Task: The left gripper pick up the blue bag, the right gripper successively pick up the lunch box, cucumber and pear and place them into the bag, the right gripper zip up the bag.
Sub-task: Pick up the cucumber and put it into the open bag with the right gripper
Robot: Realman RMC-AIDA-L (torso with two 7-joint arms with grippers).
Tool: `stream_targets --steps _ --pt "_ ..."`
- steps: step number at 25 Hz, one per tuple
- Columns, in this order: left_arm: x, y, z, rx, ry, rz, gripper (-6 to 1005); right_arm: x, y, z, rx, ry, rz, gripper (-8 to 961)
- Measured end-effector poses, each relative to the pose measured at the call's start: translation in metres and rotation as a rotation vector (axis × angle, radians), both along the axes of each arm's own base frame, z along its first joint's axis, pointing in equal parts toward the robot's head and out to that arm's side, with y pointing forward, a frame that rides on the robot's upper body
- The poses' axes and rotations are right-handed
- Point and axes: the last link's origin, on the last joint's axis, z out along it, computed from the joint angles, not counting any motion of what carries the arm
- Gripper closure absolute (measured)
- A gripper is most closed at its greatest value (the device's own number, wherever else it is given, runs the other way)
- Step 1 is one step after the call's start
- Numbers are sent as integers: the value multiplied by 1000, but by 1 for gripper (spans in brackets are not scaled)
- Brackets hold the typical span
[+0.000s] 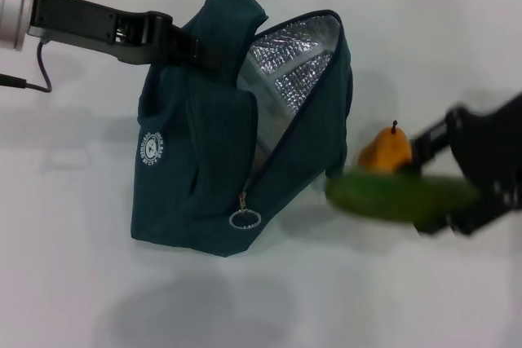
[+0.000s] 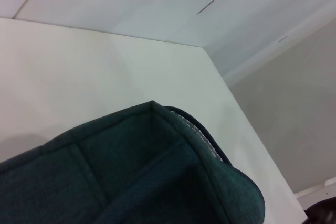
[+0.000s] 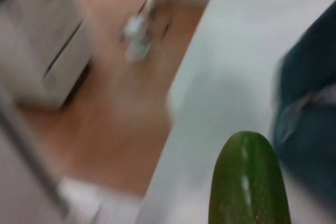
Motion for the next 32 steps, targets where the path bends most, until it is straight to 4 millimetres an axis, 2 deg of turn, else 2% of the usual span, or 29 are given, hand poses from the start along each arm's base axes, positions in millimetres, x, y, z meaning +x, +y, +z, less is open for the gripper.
stream_targets --steps 4,7,11,12,13,19,25,32 --pt "-2 0 -2 -9 -17 7 959 -1 10 17 47 230 -154 309" --pt "-3 0 -5 -15 -26 3 959 2 19 16 63 364 -276 308" --pt "-4 0 -4 -7 -22 -16 959 8 31 0 61 568 -447 308" --pt "-5 0 -4 -3 -21 -18 959 8 31 0 61 568 -447 307" --pt "-4 1 -3 0 -19 -21 959 11 35 -12 45 697 -529 307" --pt "-5 7 3 31 -5 -29 960 6 40 -38 47 885 -592 306" --pt "-10 8 2 35 -13 -20 960 -1 45 -58 113 977 -592 305" --pt "-14 7 2 39 -11 -15 959 5 43 -87 180 898 -594 304"
